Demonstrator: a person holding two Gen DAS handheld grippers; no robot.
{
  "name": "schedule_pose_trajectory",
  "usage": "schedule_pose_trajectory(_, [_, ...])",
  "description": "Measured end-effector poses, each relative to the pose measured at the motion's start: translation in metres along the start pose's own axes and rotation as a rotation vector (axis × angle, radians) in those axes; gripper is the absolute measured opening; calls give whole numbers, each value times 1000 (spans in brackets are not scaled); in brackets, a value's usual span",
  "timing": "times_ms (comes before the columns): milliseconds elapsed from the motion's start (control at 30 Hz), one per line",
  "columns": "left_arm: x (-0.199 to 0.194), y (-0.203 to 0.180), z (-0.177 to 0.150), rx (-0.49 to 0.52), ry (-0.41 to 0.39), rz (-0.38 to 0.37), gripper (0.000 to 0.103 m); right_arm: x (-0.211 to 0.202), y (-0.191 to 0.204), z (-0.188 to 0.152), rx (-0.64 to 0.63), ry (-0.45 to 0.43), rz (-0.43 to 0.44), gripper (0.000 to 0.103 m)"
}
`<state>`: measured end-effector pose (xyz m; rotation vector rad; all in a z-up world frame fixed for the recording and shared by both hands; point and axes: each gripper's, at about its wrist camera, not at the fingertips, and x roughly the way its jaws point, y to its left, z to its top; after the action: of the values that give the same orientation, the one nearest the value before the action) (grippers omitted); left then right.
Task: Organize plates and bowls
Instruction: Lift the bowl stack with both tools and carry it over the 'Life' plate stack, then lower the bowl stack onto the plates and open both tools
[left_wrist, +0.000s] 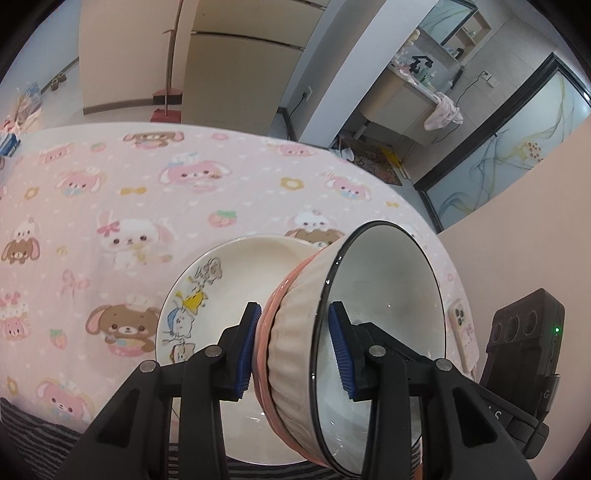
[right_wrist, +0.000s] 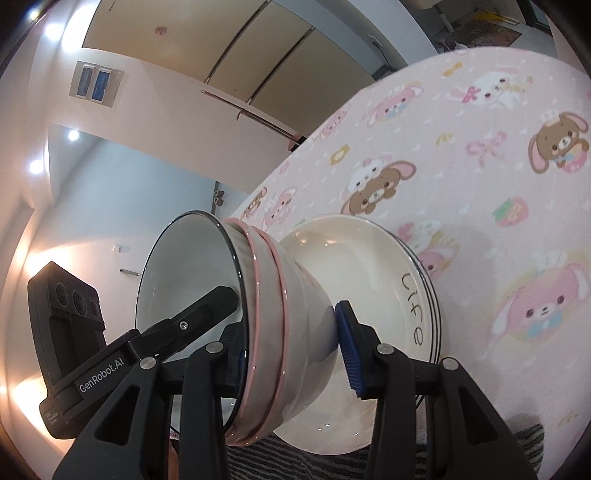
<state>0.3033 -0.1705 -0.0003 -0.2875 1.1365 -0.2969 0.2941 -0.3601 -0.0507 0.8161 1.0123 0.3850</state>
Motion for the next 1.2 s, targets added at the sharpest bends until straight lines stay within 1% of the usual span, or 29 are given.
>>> schedule_pose_trajectory(200, [15, 13, -6, -14, 44, -16, 40, 12, -9, -2, 20, 27, -17, 41])
schedule_pose_trajectory(300, [19, 15, -7, -12, 56, -10, 40, 17, -12, -2, 26, 34, -25, 41])
schedule_pose_trajectory(500, [21, 19, -7, -18, 53, -16, 40, 21, -11, -2, 21, 34, -30, 41])
schedule_pose_trajectory(633, [22, 19, -9, -2, 40, -7, 40, 21, -9, -3, 5, 25, -41, 41])
schedule_pose_trajectory(767, [21, 13, -14, 50, 7, 34, 40, 18, -8, -6, -11, 17, -53, 40])
schedule_pose_trajectory(867, [23, 19, -15, 32, 19, 16, 40, 18, -7, -7, -27, 7, -73, 40])
schedule_pose_trajectory(1067, [20, 14, -20, 75, -16, 41, 39, 18, -6, -9, -50, 3, -84, 40])
schedule_pose_trajectory(1200, [18, 10, -22, 110, -43, 35, 39, 18, -4, -11, -55, 2, -99, 41])
